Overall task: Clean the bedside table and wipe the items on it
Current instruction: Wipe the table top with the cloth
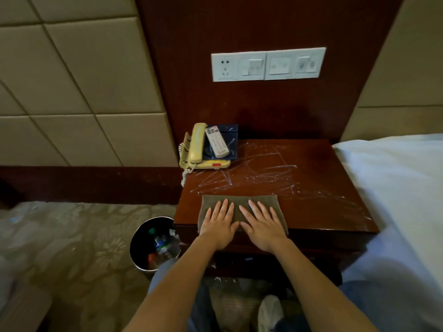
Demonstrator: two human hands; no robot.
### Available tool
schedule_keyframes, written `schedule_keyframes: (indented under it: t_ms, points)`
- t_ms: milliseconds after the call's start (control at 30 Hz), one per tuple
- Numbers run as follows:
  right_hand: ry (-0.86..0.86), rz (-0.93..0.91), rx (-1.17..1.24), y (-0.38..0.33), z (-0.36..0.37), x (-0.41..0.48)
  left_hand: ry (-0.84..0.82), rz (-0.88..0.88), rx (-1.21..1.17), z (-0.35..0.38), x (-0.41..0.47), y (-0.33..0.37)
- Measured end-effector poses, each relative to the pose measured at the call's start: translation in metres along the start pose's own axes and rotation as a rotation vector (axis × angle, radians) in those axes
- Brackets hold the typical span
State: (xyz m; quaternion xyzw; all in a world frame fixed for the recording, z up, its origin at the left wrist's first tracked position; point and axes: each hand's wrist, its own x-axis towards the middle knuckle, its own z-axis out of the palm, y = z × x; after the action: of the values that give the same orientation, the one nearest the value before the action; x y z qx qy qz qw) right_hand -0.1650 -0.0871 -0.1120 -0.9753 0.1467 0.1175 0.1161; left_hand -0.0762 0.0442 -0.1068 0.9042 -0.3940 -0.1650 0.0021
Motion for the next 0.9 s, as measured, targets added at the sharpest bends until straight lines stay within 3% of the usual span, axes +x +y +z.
schedule_keyframes:
  t_ms: [433,900]
  points:
    - [0.146,0.385,0.070,0.180,-0.001,-0.099,-0.032,0.340,0.088,0.016,0.060,0.207]
    - [0.161,0.423,0.120,0.213,-0.020,-0.065,-0.017,0.338,0.077,0.008,0.111,0.233]
